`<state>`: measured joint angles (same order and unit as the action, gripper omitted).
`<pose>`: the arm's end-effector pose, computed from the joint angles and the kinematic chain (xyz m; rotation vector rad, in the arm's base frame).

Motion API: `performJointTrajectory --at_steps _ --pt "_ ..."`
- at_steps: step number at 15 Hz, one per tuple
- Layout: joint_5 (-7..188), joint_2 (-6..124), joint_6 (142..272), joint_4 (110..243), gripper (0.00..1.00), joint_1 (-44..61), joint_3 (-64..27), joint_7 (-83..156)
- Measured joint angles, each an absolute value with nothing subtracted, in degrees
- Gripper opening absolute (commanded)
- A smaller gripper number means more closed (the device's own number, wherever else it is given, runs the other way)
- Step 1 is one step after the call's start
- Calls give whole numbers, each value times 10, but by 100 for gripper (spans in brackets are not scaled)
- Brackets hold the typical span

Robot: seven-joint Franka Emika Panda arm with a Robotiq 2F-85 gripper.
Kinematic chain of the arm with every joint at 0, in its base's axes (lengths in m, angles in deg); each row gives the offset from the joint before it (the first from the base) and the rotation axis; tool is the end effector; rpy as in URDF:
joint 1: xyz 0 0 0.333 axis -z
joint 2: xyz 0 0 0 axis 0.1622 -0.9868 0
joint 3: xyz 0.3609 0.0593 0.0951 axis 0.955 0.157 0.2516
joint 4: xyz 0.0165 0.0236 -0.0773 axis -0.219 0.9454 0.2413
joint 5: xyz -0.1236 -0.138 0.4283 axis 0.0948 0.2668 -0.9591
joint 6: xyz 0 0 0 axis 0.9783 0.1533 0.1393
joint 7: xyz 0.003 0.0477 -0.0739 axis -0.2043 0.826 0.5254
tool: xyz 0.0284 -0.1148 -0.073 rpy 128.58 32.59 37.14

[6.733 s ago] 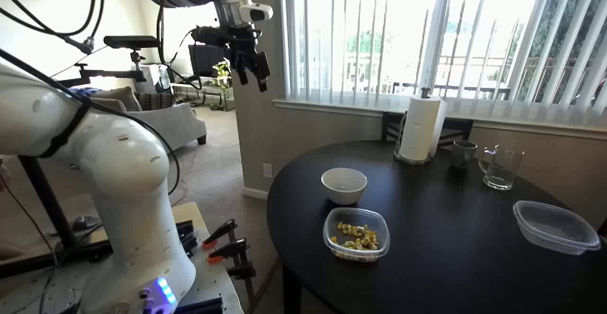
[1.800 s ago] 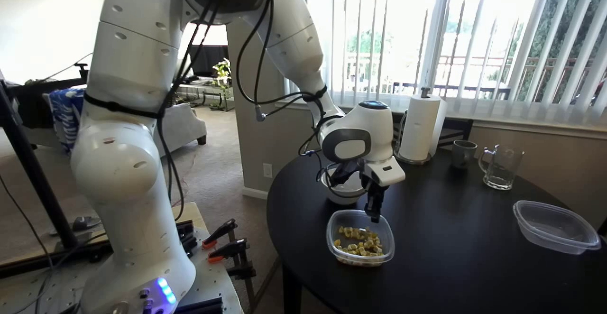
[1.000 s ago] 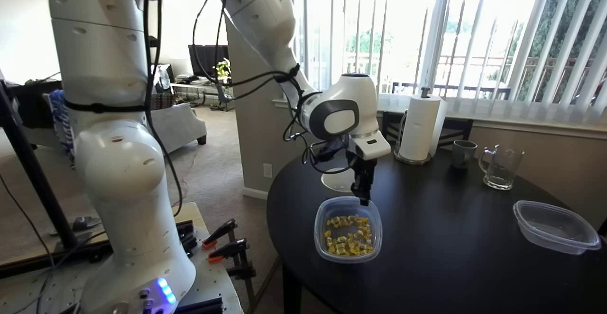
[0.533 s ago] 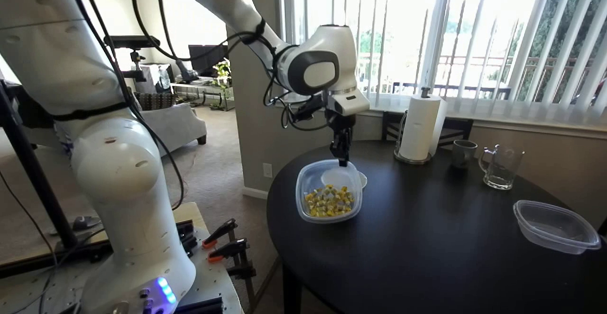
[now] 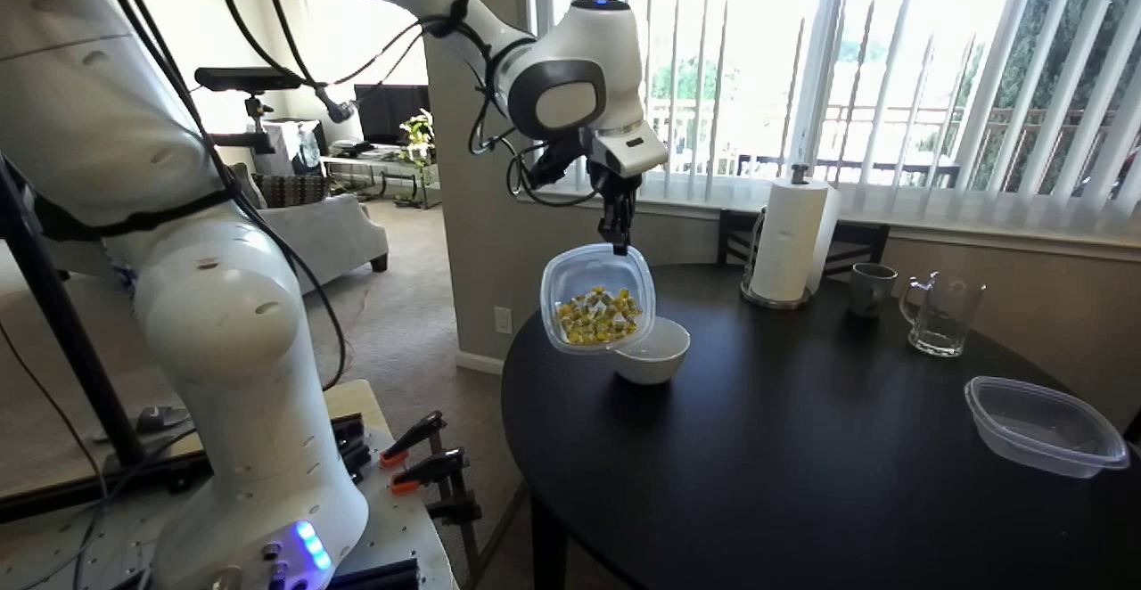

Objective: Pour the contents of the lunchbox into the bowl

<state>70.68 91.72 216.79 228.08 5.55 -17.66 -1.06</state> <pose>0.5095 0.0080 0.3924 -2.5063 1.2898 -0.2554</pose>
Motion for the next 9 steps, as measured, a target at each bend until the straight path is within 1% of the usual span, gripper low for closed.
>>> performJointTrajectory --at_steps 4,6,9 --pt "550 912 2233 2281 4 29 -185 98" --pt "455 906 2261 2279 4 -7 -216 166" --pt "321 893 2270 2267 4 -46 -262 279"
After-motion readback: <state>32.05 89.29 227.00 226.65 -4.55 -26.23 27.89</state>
